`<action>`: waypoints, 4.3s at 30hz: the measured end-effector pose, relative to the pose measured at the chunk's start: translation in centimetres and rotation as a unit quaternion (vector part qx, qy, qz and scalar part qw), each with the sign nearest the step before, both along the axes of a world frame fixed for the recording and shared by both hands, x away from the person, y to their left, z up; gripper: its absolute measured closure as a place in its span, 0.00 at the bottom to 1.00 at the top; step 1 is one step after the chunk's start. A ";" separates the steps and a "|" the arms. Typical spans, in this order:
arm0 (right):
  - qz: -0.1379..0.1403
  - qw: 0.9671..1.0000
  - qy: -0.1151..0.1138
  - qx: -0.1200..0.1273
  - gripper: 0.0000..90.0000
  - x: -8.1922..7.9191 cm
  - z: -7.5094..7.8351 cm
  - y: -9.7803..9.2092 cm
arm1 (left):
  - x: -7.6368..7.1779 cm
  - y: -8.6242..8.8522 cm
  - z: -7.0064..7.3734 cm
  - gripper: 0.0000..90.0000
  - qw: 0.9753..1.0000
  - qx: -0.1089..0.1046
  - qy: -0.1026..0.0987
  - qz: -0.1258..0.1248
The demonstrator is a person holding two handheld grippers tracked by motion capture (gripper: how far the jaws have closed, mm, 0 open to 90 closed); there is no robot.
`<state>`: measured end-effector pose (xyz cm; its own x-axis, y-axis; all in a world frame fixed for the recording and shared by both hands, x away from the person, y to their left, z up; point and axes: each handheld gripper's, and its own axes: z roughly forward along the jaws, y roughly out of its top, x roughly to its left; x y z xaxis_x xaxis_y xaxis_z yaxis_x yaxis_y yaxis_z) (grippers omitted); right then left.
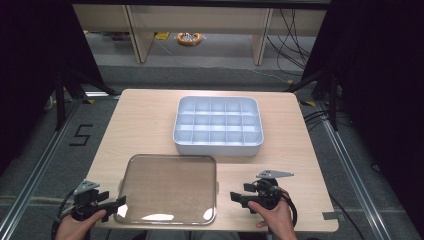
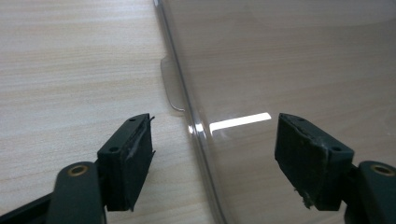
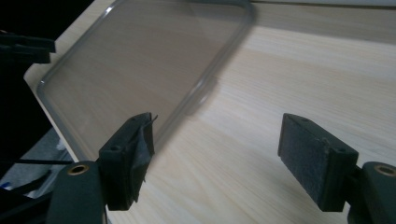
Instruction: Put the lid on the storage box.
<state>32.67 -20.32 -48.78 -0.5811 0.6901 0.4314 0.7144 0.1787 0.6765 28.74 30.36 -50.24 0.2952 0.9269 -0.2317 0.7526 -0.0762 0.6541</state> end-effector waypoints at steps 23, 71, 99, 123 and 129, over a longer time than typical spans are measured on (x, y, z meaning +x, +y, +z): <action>0.002 0.999 0.044 -0.003 0.33 2.9 -1.1 4.2 | 2.8 -0.5 -0.7 0.50 1.000 -0.012 0.025 -0.002; -0.053 0.984 0.107 0.129 0.74 1.2 -2.9 4.0 | 1.3 -2.4 -0.7 0.51 0.998 -0.030 0.030 -0.051; -0.033 0.990 0.050 0.126 0.82 1.1 -0.5 3.5 | 1.6 -1.3 -0.5 0.54 0.993 -0.112 0.044 -0.002; -0.072 0.994 -0.019 0.074 0.82 1.2 4.1 0.0 | 1.7 -4.4 5.7 0.75 0.989 -0.137 -0.056 -0.022; -0.090 0.994 -0.020 0.053 0.80 2.3 5.5 -1.3 | 3.7 -6.4 7.0 0.75 0.989 -0.130 -0.057 -0.041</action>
